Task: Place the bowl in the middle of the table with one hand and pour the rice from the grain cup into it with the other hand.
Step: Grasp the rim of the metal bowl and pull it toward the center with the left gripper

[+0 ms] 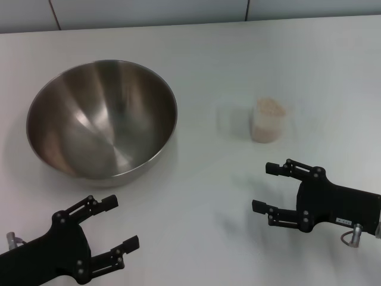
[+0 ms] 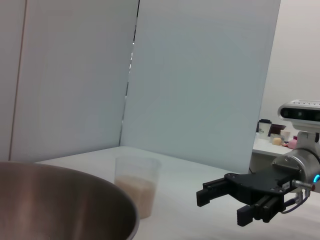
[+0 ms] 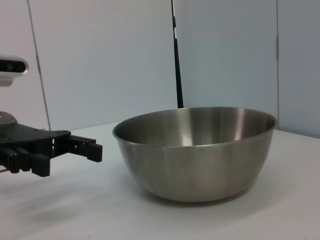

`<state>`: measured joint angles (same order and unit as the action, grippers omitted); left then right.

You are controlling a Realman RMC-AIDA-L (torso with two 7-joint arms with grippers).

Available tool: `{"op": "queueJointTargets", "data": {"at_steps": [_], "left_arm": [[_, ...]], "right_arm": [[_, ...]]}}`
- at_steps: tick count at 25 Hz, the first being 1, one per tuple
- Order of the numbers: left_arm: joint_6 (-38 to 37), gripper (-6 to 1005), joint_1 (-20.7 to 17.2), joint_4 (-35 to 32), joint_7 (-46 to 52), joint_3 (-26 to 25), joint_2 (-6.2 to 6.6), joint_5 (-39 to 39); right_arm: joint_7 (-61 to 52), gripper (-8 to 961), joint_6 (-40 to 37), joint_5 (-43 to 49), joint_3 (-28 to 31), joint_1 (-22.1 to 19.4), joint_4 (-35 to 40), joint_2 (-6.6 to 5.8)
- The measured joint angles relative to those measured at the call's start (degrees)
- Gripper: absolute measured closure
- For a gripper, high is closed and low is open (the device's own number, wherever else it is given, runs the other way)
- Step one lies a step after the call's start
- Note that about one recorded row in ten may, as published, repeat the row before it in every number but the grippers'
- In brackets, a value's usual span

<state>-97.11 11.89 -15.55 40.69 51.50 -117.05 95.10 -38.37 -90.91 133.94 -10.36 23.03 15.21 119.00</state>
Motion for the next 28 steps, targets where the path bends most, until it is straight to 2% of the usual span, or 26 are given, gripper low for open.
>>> {"op": "queueJointTargets", "data": {"at_steps": [10, 15, 17, 21, 28], "left_arm": [[-0.7, 184, -0.2, 0.3, 0.0, 0.0, -0.25, -0.2], [-4.7, 187, -0.3, 0.1, -0.4, -0.3, -0.46, -0.3], [-6.9, 188, 0.1, 0.1, -1.1, -1.9, -0.71, -0.4], [-8.3, 191, 1.4, 0.3, -1.3, -10.2, -1.06, -0.5], [-4.6, 195, 5.3, 3.3, -1.2, -32.6, -1.37, -0.6]], "right_arm": [[0.0, 136, 0.1, 0.0, 0.5, -0.3, 0.0, 0.00], [0.1, 136, 0.2, 0.0, 0.5, -0.4, 0.0, 0.00], [0.1, 137, 0.2, 0.0, 0.5, -0.4, 0.0, 0.00], [0.1, 137, 0.2, 0.0, 0.5, -0.7, -0.1, 0.00], [0.3, 136, 0.1, -0.4, 0.6, -1.0, -0.2, 0.01]]}}
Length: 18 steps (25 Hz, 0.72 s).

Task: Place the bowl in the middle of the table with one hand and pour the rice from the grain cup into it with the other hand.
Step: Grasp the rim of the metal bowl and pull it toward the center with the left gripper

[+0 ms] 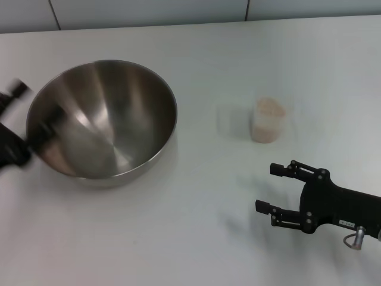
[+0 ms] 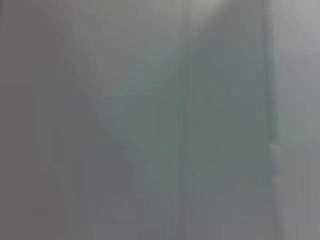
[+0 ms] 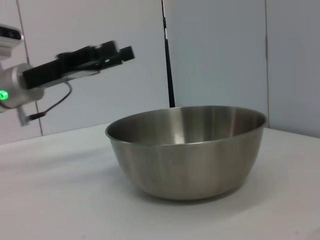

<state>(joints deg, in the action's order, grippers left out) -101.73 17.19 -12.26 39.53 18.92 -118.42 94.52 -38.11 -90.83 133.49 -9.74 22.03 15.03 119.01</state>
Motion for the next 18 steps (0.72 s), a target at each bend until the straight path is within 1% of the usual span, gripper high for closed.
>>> {"op": "queueJointTargets", "data": {"at_steps": [1, 2, 4, 5, 6, 9, 10, 13, 18], "left_arm": [[1.7, 195, 1.0, 0.8, 0.3, -4.8, 0.00, 0.0], [2.2, 196, 1.2, 0.9, 0.3, -5.8, 0.01, 0.0], [5.1, 197, 2.5, 1.6, 0.3, -10.8, 0.04, 0.0], [5.1, 197, 2.5, 1.6, 0.3, -10.8, 0.04, 0.0], [8.3, 198, 3.8, 1.6, 0.2, -13.0, 0.05, 0.0], [9.9, 200, 4.5, 1.5, 0.4, -13.6, 0.07, 0.0], [12.0, 200, 5.4, 1.3, 0.8, -14.4, 0.13, 0.0], [12.7, 202, 6.0, 1.1, 1.3, -14.8, 0.13, 0.0], [14.2, 205, 7.2, -1.0, 5.2, -14.5, 0.22, 0.1]], "right_arm": [[0.3, 136, 0.0, -0.1, 0.0, 0.0, -0.1, 0.00], [0.7, 136, 0.0, -0.1, 0.0, 0.0, -0.2, 0.01], [1.9, 137, 0.0, -0.4, 0.0, 0.0, -0.4, 0.05], [2.3, 137, 0.0, -0.6, 0.0, -0.1, -0.6, 0.06], [2.6, 137, 0.0, -0.8, 0.0, -0.1, -0.7, 0.06], [2.8, 136, 0.0, -0.9, 0.0, 0.0, -0.9, 0.08], [2.8, 136, -0.1, -0.9, 0.0, 0.0, -0.9, 0.08], [2.8, 136, -0.1, -1.0, 0.1, 0.1, -0.9, 0.09], [2.8, 136, 0.0, -1.5, 0.1, 0.3, -0.9, 0.09]]}}
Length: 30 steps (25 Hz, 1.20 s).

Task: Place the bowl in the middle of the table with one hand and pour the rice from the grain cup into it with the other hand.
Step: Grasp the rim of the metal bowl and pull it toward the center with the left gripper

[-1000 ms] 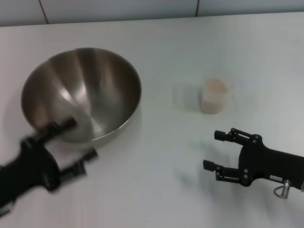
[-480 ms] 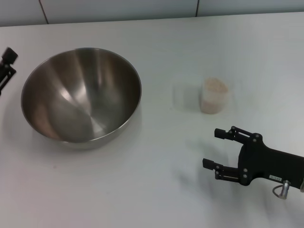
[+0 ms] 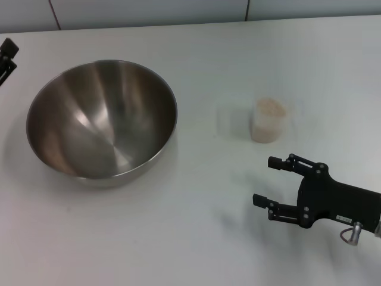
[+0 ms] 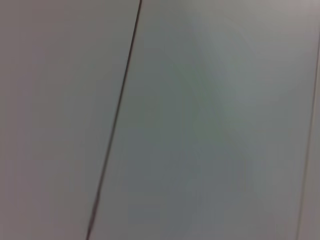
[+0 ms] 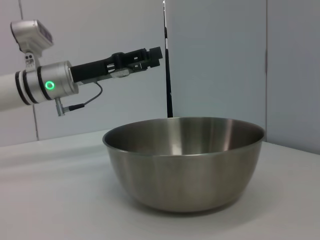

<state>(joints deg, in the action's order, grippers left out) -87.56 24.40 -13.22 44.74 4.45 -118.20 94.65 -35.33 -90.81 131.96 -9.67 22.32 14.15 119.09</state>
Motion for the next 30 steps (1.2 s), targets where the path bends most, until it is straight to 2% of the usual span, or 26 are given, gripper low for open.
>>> {"op": "queueJointTargets", "data": {"at_steps": [2, 3, 5, 6, 7, 8, 10, 13, 20, 22, 24, 27, 28, 30], "left_arm": [[0.4, 206, 0.3, -1.1, 1.6, 0.6, 0.00, 0.3], [1.5, 207, 0.9, -5.0, 6.5, 3.5, 0.02, 0.8], [1.5, 208, 0.9, -5.0, 6.5, 3.5, 0.02, 0.8], [2.3, 208, 1.1, -8.2, 11.0, 6.4, 0.02, 1.1], [7.3, 209, 1.2, -17.9, 24.7, 17.7, 0.02, 1.3], [9.3, 210, 0.9, -20.9, 28.5, 21.6, 0.02, 1.6], [12.8, 211, 0.3, -25.9, 35.8, 28.0, 0.08, 3.0], [16.0, 212, -0.1, -31.6, 43.2, 33.7, 0.09, 7.1], [17.7, 216, 2.1, -41.2, 59.8, 38.1, -0.01, 23.9], [17.8, 218, 2.5, -42.0, 61.6, 38.6, -0.02, 26.1], [17.5, 219, 3.5, -44.4, 67.1, 41.2, 0.01, 32.6], [17.4, 220, 3.8, -45.1, 68.4, 42.1, 0.01, 34.4], [17.3, 221, 4.5, -46.8, 71.8, 45.4, -0.01, 39.0], [17.3, 222, 4.9, -47.0, 72.9, 46.4, -0.03, 40.5]], "right_arm": [[0.0, 136, 0.0, 0.0, 0.0, 0.1, 0.0, 0.00], [0.0, 136, 0.0, 0.0, 0.0, 0.1, 0.0, 0.00], [0.0, 137, 0.0, 0.0, 0.0, 0.1, 0.0, 0.00], [0.0, 137, 0.0, 0.0, 0.0, 0.1, 0.0, 0.00], [0.0, 137, 0.0, 0.0, 0.0, 0.1, 0.0, 0.00], [0.0, 137, 0.0, 0.0, 0.0, 0.1, 0.0, 0.00], [0.0, 137, 0.0, 0.0, 0.0, 0.1, 0.0, 0.00], [0.0, 137, 0.0, 0.0, 0.0, 0.1, 0.0, 0.00], [0.3, 137, 0.0, 0.0, 0.0, -0.2, 0.2, 0.00], [1.0, 137, 0.1, 0.0, 0.0, -0.3, 0.1, 0.00], [1.4, 137, 0.1, 0.0, 0.0, -0.4, 0.0, -0.01], [1.4, 137, 0.4, 0.0, 0.0, -0.4, 0.0, -0.01], [1.4, 137, 0.5, 0.0, 0.0, -0.4, 0.0, -0.01], [1.4, 136, 0.6, 0.0, 0.0, -0.4, 0.0, 0.00]]}}
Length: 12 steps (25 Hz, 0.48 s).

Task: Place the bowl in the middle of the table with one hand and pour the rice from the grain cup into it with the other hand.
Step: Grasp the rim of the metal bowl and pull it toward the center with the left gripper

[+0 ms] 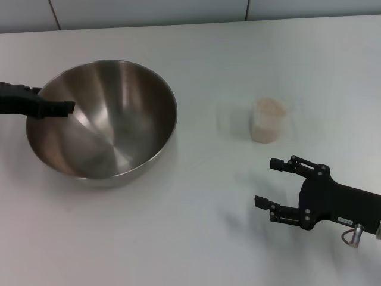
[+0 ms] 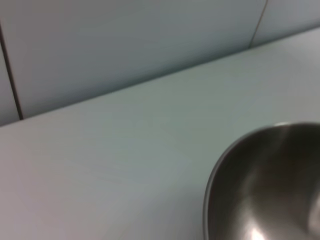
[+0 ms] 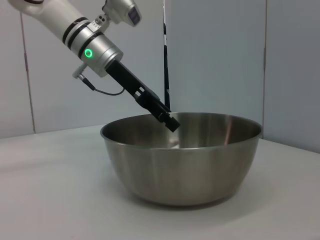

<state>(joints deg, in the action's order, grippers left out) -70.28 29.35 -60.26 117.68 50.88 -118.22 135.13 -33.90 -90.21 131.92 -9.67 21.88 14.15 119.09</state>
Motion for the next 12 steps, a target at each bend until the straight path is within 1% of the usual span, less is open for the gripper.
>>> {"op": "queueJointTargets", "data": {"at_steps": [3, 12], "left_arm": [[-0.1, 224, 1.0, -0.1, 1.2, 0.5, -0.10, 2.3], [-0.4, 229, 1.4, -0.1, 1.4, 0.4, -0.16, 2.7]], "right_arm": [[0.0, 136, 0.0, 0.0, 0.0, 0.0, 0.0, 0.00], [0.1, 137, 0.1, 0.0, 0.1, 0.0, 0.0, 0.00]]}}
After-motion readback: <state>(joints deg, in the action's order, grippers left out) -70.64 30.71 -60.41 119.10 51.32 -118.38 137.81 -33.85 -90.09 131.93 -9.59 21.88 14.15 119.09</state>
